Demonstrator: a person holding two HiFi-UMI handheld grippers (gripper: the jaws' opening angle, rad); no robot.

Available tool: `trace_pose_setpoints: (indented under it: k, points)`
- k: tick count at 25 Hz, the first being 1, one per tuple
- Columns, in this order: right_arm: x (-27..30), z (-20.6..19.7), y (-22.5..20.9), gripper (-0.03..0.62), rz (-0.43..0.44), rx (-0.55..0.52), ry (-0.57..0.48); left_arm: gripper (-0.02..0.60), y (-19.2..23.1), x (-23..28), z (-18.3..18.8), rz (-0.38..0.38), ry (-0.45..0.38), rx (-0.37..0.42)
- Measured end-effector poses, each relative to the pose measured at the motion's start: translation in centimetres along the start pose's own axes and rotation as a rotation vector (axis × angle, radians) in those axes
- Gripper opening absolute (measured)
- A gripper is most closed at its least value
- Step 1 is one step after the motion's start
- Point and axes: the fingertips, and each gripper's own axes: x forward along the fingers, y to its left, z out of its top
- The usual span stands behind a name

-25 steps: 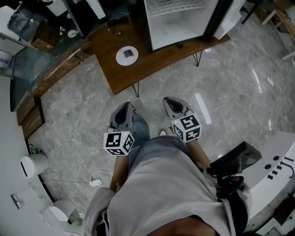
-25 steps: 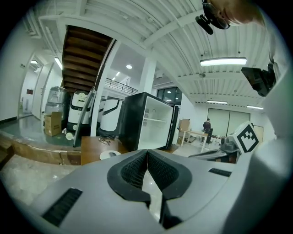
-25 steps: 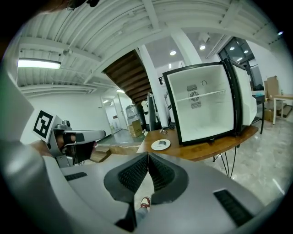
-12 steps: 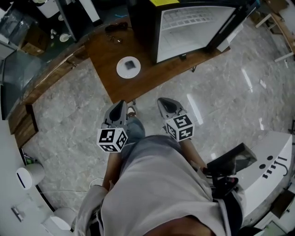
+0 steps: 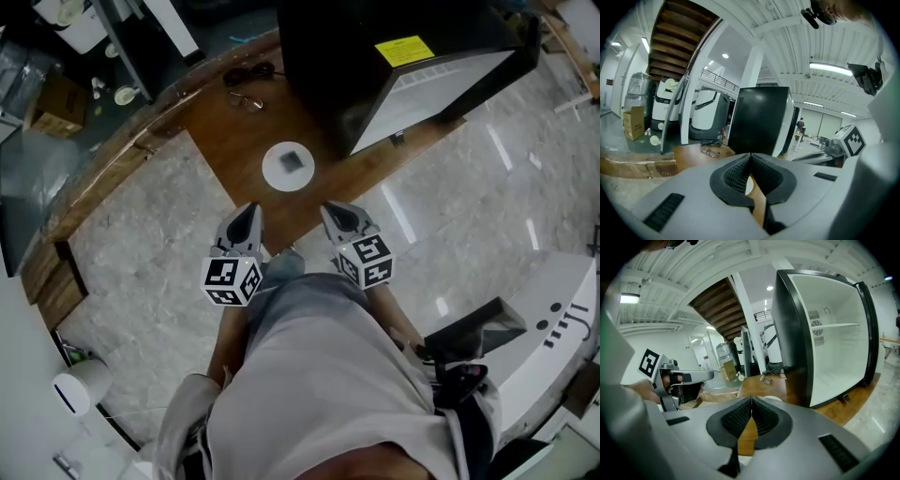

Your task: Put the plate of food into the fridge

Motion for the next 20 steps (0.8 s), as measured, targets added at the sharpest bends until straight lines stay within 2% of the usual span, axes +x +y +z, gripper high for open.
trace_pose_setpoints:
  k: [4,9,13,16,20]
  points:
    - [5.0,1.0,0.9,0.018,-0.043,-0.003,0.022,0.02,5.7,2.5,0.4,-0.042,0.042,0.025]
    - [8.4,0.7,0.9,0.018,-0.1,-0.059,0.07,0.02,9.8,7.8,-0.9,-0.124,0.12,0.079]
    - [9.9,-0.9,-1.3,0.019,-0.146,-0.022,0.104,0.021,11.0,12.4,-3.2,-0.183,0.191,0.083]
    - [10.6,-1.8,-3.3,0.018,-0.181,0.001,0.122,0.021,11.0,15.6,-5.8,-0.257,0.288,0.082]
    - [12.1,-3.1,-4.9,0.02,-0.206,0.047,0.147,0.021,11.9,19.1,-8.5,-0.283,0.383,0.156]
